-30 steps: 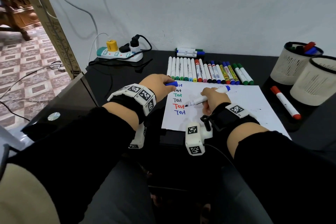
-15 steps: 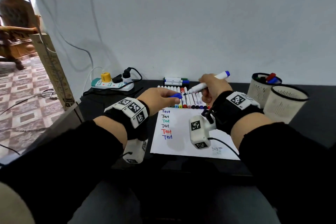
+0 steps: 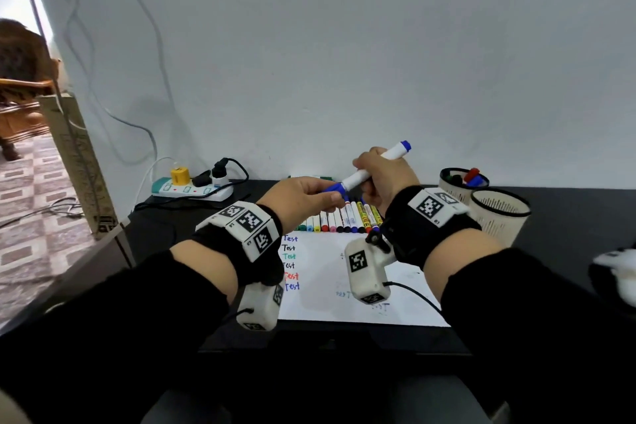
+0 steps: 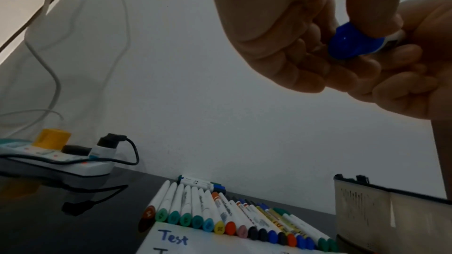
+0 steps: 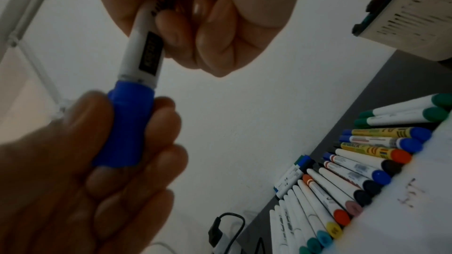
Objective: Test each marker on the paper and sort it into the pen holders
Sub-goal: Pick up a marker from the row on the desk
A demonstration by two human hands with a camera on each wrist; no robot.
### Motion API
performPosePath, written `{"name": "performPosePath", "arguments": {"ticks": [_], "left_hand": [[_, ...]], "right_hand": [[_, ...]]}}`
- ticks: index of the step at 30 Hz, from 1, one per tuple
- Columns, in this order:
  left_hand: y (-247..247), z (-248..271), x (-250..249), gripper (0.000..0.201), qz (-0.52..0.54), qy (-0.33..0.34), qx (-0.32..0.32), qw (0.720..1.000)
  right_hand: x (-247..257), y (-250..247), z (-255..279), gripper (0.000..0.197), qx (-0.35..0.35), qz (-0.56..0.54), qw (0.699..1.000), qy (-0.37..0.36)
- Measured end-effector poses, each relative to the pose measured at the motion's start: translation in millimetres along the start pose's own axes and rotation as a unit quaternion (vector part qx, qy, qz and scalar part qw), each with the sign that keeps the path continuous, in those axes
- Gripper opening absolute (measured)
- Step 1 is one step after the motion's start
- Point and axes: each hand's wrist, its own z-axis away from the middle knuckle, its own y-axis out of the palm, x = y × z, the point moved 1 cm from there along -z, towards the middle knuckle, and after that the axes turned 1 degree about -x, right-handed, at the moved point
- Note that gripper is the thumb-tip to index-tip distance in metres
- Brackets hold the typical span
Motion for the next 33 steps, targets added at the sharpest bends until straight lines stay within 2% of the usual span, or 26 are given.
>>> {"name": "performPosePath", "arguments": {"ticks": [5, 13, 21, 25, 28, 31, 32, 33], "left_hand": [[2.3, -4.6, -5.5, 0.007, -0.005, -0.012, -0.011, 1.000], [2.6, -13.3, -20.1, 0.016, 0.019, -0.027, -0.004, 0.999], [11.3, -14.0, -22.3, 0.015, -0.060, -0.019, -0.066, 0.996], [8.4, -16.5, -24.6, 0.021, -0.081, -0.027, -0.075, 0.994], [4.5, -21.0, -27.7, 0.025, -0.101, -0.042, -0.087, 0.990], [0.8, -24.5, -27.9, 0.027, -0.117, -0.061, -0.106, 0.986], [0.3, -25.4, -27.8, 0.027, -0.120, -0.067, -0.111, 0.984], [0.1, -26.2, -28.3, 0.026, -0.124, -0.072, -0.113, 0.983]], "right_hand": [[1.4, -10.6, -1.1, 0.039, 0.024, -0.006, 1.000, 0.005], [2.4, -14.1, -5.9, 0.035, 0.032, -0.073, 0.997, 0.024], [-3.0, -8.4, -10.6, 0.029, 0.017, -0.115, 0.992, 0.048], [-1.1, -6.5, -15.1, 0.029, 0.003, -0.068, 0.996, 0.065], [0.6, -7.0, -19.6, 0.035, -0.023, -0.028, 0.998, 0.044], [1.6, -9.5, -24.7, 0.020, -0.057, -0.053, 0.997, 0.019], [1.3, -10.7, -27.1, 0.017, -0.060, -0.020, 0.998, -0.002], [1.2, -12.3, -29.3, 0.023, -0.056, 0.052, 0.997, -0.028]]}}
